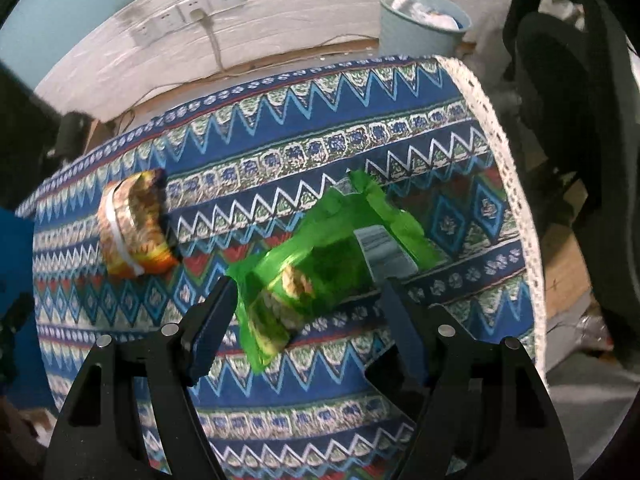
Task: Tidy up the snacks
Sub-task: 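Grasp the striped orange bag with the left gripper while the right grasps the green bag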
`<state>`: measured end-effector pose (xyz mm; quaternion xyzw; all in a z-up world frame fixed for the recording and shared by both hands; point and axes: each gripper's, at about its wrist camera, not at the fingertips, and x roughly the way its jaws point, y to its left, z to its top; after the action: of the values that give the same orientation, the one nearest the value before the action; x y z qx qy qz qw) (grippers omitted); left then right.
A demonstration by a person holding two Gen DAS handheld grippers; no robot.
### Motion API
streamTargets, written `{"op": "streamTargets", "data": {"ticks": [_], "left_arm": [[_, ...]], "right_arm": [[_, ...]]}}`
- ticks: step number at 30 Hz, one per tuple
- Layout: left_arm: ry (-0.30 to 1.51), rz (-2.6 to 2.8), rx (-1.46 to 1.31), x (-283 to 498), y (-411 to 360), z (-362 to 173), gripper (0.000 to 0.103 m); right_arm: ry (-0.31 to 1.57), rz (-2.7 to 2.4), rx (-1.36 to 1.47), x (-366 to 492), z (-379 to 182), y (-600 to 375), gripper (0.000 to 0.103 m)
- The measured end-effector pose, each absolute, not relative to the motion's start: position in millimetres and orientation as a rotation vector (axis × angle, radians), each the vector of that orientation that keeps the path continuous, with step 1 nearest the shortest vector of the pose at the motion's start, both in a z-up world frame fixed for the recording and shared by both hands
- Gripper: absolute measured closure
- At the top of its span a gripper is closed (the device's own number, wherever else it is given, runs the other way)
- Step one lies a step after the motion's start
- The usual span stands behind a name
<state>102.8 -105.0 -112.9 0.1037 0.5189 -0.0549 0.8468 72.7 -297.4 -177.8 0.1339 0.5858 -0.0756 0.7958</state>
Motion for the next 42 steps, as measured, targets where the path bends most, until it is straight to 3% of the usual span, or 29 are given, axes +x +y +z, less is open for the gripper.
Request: {"op": "streamTargets", "data": {"ticks": [9, 17, 19, 21, 23, 29, 31, 42], "left_arm": [[1.161, -0.095, 0.175, 122, -98, -137, 0.022], [1.192, -0.115, 0.104, 132, -99, -146, 0.022], [1.203, -0.125, 0.063, 136, -99, -150, 0.022], [1.214, -0.127, 0.031, 139, -101, -153, 0.022], [1.223, -0.133, 0.008, 144, -104, -157, 0.022], [1.242, -0.153, -0.072, 155, -118, -160, 0.022], [1.241, -0.155, -0.082, 159, -123, -160, 0.014], [1.272, -0.139, -0.133, 184, -155, -182, 0.013]], "right_arm": [[1.289, -0.188, 0.283, 102, -201, -298, 0.030], [1.286, -0.170, 0.085, 123, -213, -278, 0.030], [1.280, -0.164, 0.047, 125, -215, -273, 0.033], [1.279, -0.156, 0.005, 126, -216, -270, 0.052], [1.284, -0.140, -0.040, 126, -217, -264, 0.059], [1.303, -0.058, -0.150, 129, -216, -249, 0.063], [1.302, -0.034, -0.174, 130, -211, -251, 0.063], [1.276, 0.057, -0.265, 145, -173, -266, 0.063]]}}
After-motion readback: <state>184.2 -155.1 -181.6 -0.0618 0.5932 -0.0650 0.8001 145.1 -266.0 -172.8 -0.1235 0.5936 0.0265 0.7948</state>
